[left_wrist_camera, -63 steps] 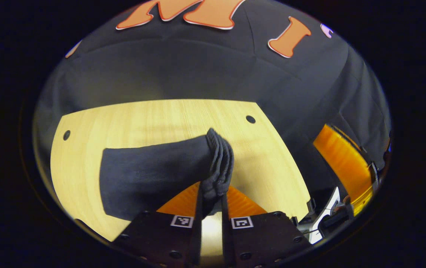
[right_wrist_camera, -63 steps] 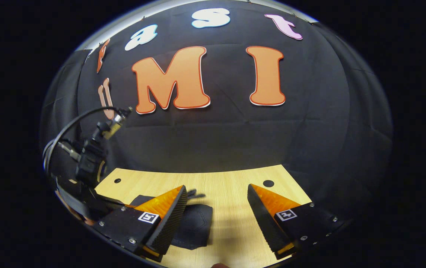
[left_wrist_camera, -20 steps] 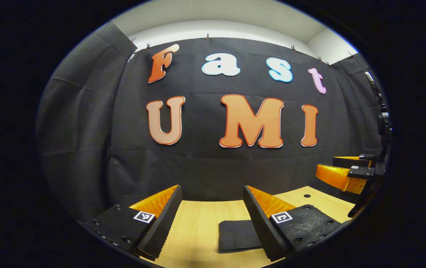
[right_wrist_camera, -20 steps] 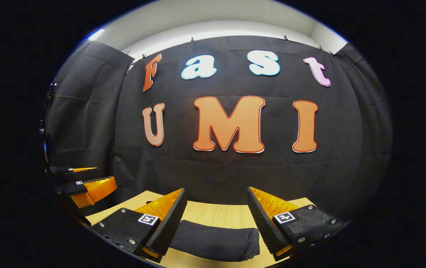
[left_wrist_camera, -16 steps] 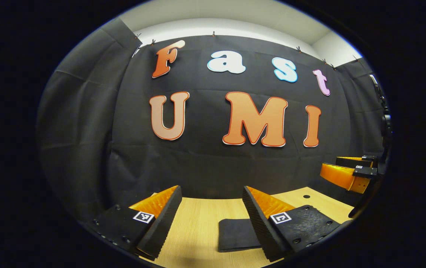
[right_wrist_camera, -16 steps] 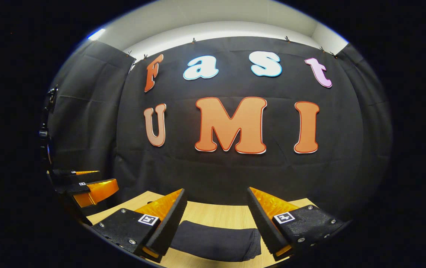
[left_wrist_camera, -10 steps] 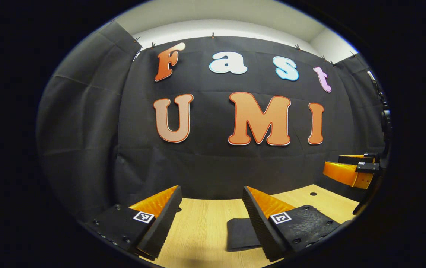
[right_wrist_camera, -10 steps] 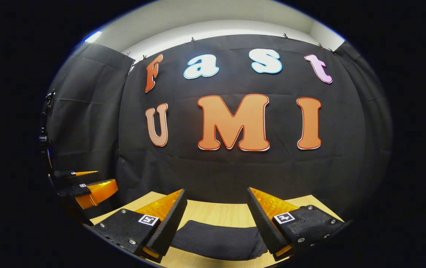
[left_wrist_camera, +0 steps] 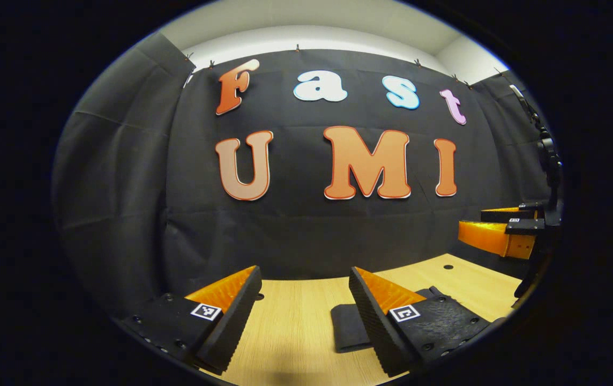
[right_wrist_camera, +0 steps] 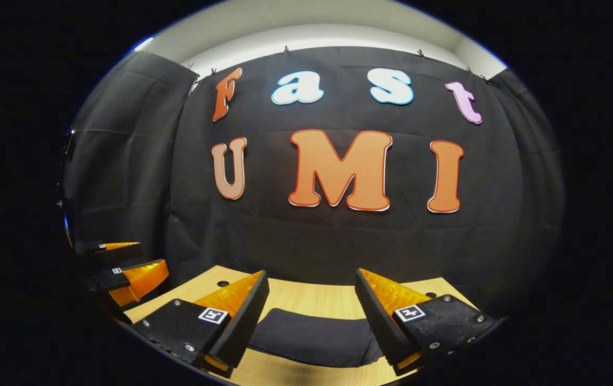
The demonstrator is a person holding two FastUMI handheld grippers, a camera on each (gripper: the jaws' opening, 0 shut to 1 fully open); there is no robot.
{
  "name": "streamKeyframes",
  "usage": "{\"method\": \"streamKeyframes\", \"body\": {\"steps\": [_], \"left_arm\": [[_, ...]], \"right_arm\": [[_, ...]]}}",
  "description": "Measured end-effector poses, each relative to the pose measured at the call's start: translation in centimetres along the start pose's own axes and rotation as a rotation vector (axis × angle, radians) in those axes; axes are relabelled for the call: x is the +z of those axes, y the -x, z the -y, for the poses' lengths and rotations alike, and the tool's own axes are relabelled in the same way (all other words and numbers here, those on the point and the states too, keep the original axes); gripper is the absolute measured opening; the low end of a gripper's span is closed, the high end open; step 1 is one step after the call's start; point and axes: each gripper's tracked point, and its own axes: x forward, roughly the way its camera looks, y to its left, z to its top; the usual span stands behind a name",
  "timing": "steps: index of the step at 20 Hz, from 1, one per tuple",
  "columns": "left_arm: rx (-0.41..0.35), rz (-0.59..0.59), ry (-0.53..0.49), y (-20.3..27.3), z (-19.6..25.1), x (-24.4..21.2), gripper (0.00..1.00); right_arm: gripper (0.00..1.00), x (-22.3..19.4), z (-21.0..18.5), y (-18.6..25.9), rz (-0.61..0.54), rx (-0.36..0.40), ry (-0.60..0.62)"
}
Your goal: Grasp the waist and the cuffs of the jeans and fold them to make the two legs overlap; first hold the waist and fold one-third of the jeans toward the cuffs, then hold the cuffs and fold the remaining one-third in the same direction to finish folding.
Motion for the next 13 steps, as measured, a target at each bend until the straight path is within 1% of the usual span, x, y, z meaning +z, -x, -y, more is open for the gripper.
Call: {"method": "streamKeyframes", "body": {"steps": [3,5,7,8,10,11,12,13], "left_arm": [[0.019,-0.010,-0.018,0.7,-0.3,-0.2,0.98],[0.031,-0.031,0.002,1.3,0.1,-0.4,0.98],[0.080,-0.047,0.015,1.7,0.3,-0.3,0.98],[0.090,-0.044,0.017,2.0,0.8,0.0,0.98],[0.101,-0.033,0.013,2.6,2.2,0.6,0.98],[0.108,-0.026,0.005,2.9,2.6,0.9,0.98],[0.111,-0.012,0.005,3.3,3.5,1.4,0.98],[0.109,-0.009,0.009,3.4,4.1,1.5,0.95]], "right_arm": [[0.97,-0.5,0.5,1.1,-0.014,-0.008,-0.035],[0.97,-0.7,1.4,1.5,-0.017,-0.010,-0.068],[0.97,-0.4,2.7,2.0,-0.018,-0.005,-0.080],[0.97,-0.4,3.1,2.2,-0.021,0.006,-0.084],[0.97,0.1,4.4,2.8,-0.001,0.006,-0.081],[1.00,0.1,4.8,2.9,-0.002,0.011,-0.077],[0.97,0.3,5.0,3.1,0.003,0.020,-0.073],[0.97,0.7,5.2,3.3,0.011,0.025,-0.072]]}}
